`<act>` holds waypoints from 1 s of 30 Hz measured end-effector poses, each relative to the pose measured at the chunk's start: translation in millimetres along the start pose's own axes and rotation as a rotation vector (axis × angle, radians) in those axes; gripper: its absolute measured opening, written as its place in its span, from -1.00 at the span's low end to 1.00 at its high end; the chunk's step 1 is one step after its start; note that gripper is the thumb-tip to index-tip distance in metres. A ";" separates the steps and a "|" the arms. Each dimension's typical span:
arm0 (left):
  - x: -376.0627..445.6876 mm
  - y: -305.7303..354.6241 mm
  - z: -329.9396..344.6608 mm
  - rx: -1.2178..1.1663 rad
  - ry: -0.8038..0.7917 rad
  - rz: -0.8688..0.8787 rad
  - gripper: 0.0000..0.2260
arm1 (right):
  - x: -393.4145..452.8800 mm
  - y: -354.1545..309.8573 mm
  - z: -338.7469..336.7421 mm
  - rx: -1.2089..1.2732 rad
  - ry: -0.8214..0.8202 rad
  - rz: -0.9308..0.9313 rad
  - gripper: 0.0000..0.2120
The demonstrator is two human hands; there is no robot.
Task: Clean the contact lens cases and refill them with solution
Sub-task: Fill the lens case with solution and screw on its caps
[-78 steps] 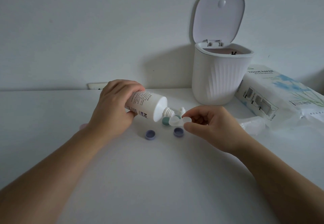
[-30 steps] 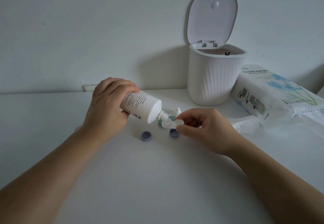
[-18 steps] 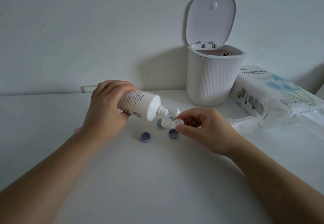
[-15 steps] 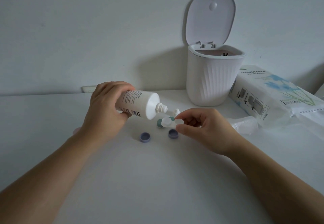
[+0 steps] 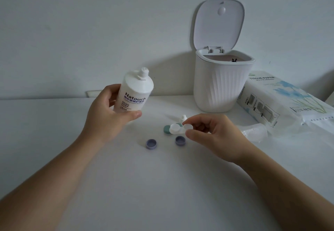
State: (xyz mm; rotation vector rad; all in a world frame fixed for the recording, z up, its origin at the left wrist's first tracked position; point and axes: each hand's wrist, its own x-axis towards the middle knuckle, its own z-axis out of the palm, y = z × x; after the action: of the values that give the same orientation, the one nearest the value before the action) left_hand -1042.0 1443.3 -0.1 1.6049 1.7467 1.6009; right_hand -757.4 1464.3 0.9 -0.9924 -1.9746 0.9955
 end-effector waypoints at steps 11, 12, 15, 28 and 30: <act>0.1 -4.4 5.2 -0.158 -0.034 -0.138 -0.50 | 0.3 1.4 -1.2 -0.014 0.003 0.001 -0.85; 0.0 -5.5 6.1 -0.162 -0.037 -0.138 -0.52 | 0.4 1.8 -1.3 -0.009 0.003 0.004 -0.84; 0.5 -8.6 7.8 -0.170 -0.036 -0.138 -0.57 | 0.0 2.0 -1.4 0.001 -0.001 0.006 -0.84; -11.9 13.6 -1.4 0.079 0.308 0.128 -0.37 | 0.1 1.5 -1.6 0.007 0.000 0.000 -0.85; -20.5 23.4 -1.0 0.065 0.334 0.277 -0.52 | 0.2 0.9 -1.4 0.001 -0.005 -0.007 -0.84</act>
State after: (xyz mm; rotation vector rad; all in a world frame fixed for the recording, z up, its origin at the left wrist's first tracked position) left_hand -1023.6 1420.5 10.4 1.7551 1.8089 2.0633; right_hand -755.9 1465.3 0.8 -0.9822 -1.9800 0.9961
